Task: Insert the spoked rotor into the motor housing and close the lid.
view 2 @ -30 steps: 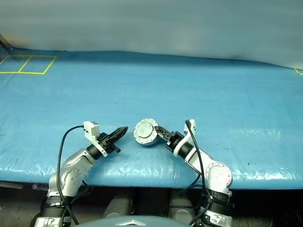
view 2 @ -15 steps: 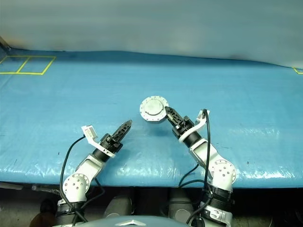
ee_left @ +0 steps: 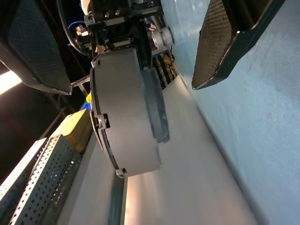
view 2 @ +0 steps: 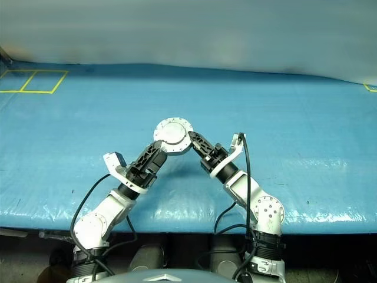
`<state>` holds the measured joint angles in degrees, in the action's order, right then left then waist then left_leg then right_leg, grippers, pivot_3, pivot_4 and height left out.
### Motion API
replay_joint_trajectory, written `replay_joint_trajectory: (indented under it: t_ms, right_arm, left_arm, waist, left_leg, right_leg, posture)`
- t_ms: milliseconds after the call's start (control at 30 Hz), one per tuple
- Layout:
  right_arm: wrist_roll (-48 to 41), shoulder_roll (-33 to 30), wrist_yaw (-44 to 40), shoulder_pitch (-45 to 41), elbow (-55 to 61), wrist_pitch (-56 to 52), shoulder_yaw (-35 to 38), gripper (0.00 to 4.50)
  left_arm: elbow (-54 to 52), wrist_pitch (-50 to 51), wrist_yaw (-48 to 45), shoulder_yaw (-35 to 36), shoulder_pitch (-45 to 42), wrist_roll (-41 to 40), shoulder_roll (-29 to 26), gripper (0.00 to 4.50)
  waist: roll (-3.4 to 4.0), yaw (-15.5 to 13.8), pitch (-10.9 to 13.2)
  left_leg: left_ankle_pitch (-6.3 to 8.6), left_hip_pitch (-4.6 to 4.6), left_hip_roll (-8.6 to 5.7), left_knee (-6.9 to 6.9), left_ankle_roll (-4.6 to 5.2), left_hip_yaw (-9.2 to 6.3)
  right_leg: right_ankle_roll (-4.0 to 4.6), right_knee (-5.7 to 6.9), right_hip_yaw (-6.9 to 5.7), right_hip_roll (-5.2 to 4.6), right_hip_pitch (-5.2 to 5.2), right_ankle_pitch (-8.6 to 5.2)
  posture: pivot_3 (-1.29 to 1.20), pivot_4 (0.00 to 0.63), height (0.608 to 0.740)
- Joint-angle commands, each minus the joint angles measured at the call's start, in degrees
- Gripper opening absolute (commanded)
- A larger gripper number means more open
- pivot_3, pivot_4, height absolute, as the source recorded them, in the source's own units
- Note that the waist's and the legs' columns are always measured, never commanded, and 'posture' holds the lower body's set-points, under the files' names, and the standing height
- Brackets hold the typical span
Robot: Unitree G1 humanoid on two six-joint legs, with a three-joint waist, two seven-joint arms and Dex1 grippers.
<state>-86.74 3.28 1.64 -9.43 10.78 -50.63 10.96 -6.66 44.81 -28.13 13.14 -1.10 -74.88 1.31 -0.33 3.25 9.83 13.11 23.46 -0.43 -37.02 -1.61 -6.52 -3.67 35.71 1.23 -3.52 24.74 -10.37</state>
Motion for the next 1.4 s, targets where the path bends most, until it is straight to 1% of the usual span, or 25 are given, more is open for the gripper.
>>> replay_joint_trajectory:
  t_ms: [33,233,333,467,500,600,733,800,867,933,1100,1167,1233,1300,1400]
  right_arm:
    - [-1.5,-1.3,-3.9,0.4,5.5,-2.3,-4.4,1.32]
    - [-0.6,-3.6,-5.3,1.7,6.5,-2.7,-7.5,1.32]
    - [-0.4,-3.8,-5.4,2.0,6.7,-1.9,-7.6,1.32]
    - [-0.2,-3.8,-5.3,2.1,6.5,-1.3,-7.6,1.32]
    - [-0.1,-3.8,-5.3,2.1,6.3,-1.2,-7.6,1.32]
    - [-0.3,-3.6,-4.9,1.9,5.6,-0.8,-7.5,1.32]
    - [2.2,-4.2,-6.9,1.7,6.0,0.0,-7.7,1.32]
    - [3.4,-4.3,-7.7,1.7,6.2,0.5,-7.7,2.02]
    - [4.9,-4.8,-8.8,1.5,6.6,1.0,-7.9,2.55]
    - [6.3,-4.9,-9.5,1.4,7.0,2.0,-8.0,3.24]
    - [13.5,-4.4,-7.1,0.6,5.6,6.9,-6.4,3.24]
    - [14.8,-4.6,-7.3,0.6,5.7,7.4,-6.5,3.24]
    - [15.3,-4.8,-7.8,0.8,6.0,7.4,-6.6,3.24]
    - [15.9,-5.1,-8.4,1.0,6.3,7.3,-6.9,3.24]
    - [17.5,-5.7,-9.1,1.4,6.6,7.1,-7.6,3.24]
  left_arm:
    - [0.3,-0.1,0.8,-0.3,-1.9,-0.4,0.4,4.47]
    - [-0.1,-0.2,-1.1,-3.1,-2.6,2.3,0.1,4.47]
    - [0.3,-2.1,-1.0,-2.4,-2.7,3.4,0.8,3.90]
    - [0.2,-2.4,-1.3,-2.3,-2.5,3.3,0.8,2.63]
    - [0.2,-2.4,-1.2,-2.3,-2.5,3.3,0.8,2.51]
    - [0.3,-2.5,0.8,-2.2,-2.5,3.5,1.0,2.51]
    - [0.6,-2.5,1.5,-2.1,-2.4,3.3,1.1,2.51]
    - [0.3,-2.8,1.6,-2.1,-2.0,3.5,1.1,2.51]
    - [0.6,-3.9,2.4,-1.5,-1.9,3.9,1.7,2.51]
    - [1.4,-5.4,4.0,-0.5,-2.2,4.7,2.4,2.51]
    - [5.1,-12.5,9.6,2.5,-3.4,8.9,4.4,2.51]
    - [7.0,-16.4,13.2,4.6,-5.0,10.8,5.0,2.51]
    - [9.7,-20.4,16.9,7.2,-7.5,12.6,4.9,2.51]
    - [13.9,-24.2,19.8,10.3,-11.6,13.7,3.7,2.51]
    - [18.6,-27.8,21.4,13.7,-17.2,15.1,2.0,2.51]
  waist:
    - [0.00,-0.1,0.0]
    - [-0.01,-0.1,0.0]
    - [-0.01,-0.3,0.0]
    - [-0.02,-0.3,0.0]
    - [-0.02,-0.3,0.0]
    - [-0.02,-0.3,0.0]
    - [-0.02,-0.3,0.0]
    - [-0.02,-0.3,0.0]
    - [-0.02,-0.3,0.0]
    - [-0.02,-0.4,0.0]
    - [-0.02,-0.2,0.0]
    - [-0.04,-0.3,0.0]
    - [-0.11,-0.5,0.0]
    - [-0.13,-1.1,0.0]
    - [-0.17,-1.2,0.0]
  left_leg:
    - [0.00,0.00,-0.01,0.00,0.00,0.00]
    - [0.00,-0.01,-0.02,-0.04,0.00,-0.01]
    - [0.00,-0.01,-0.02,-0.04,0.00,-0.01]
    - [0.00,0.00,-0.02,-0.04,0.00,-0.01]
    - [0.00,0.00,-0.02,-0.03,0.00,-0.01]
    - [0.00,0.00,-0.02,-0.03,0.00,-0.01]
    - [0.00,0.00,-0.02,-0.04,0.00,-0.01]
    - [0.00,0.00,-0.02,-0.04,0.00,-0.01]
    - [0.00,-0.01,-0.02,-0.04,0.00,-0.01]
    - [0.00,0.00,-0.02,-0.04,0.00,-0.01]
    - [0.00,-0.07,-0.02,-0.05,0.00,-0.01]
    - [0.00,-0.11,-0.01,-0.05,0.00,0.00]
    - [0.00,-0.09,-0.01,-0.04,0.00,-0.01]
    - [-0.01,-0.09,-0.02,-0.06,-0.01,-0.04]
    - [-0.01,-0.08,-0.03,-0.15,-0.01,-0.03]
  right_leg:
    - [0.00,0.00,0.00,0.00,0.00,0.00]
    - [0.00,0.00,0.01,0.00,-0.03,0.00]
    - [0.00,0.00,0.00,0.01,-0.03,0.00]
    - [0.00,0.00,0.01,0.01,-0.02,0.00]
    - [0.00,0.00,0.01,0.00,-0.02,0.00]
    - [0.00,-0.01,0.01,0.01,-0.02,0.00]
    - [0.00,0.00,0.01,0.01,-0.02,0.00]
    - [0.00,-0.01,0.01,0.01,-0.03,0.00]
    - [0.00,0.00,0.00,0.01,-0.03,0.00]
    - [0.00,0.00,0.01,0.01,-0.03,0.00]
    - [-0.01,0.01,0.01,0.01,-0.06,0.01]
    - [-0.01,0.01,0.01,0.01,-0.10,0.01]
    - [-0.01,0.01,0.01,0.02,-0.09,0.01]
    - [-0.02,0.03,0.00,0.02,-0.11,0.02]
    - [-0.05,0.02,0.00,0.04,-0.15,0.04]
  posture:
    - [0.00,0.150,0.740]
    - [0.00,0.150,0.740]
    - [0.00,0.150,0.740]
    - [0.00,0.150,0.740]
    - [0.00,0.150,0.740]
    - [0.00,0.150,0.740]
    - [0.00,0.150,0.740]
    - [0.00,0.150,0.740]
    - [0.00,0.150,0.740]
    - [0.00,0.150,0.740]
    - [0.00,0.150,0.740]
    - [0.00,0.150,0.740]
    - [0.00,0.150,0.740]
    - [0.00,0.150,0.740]
    - [0.00,0.150,0.740]
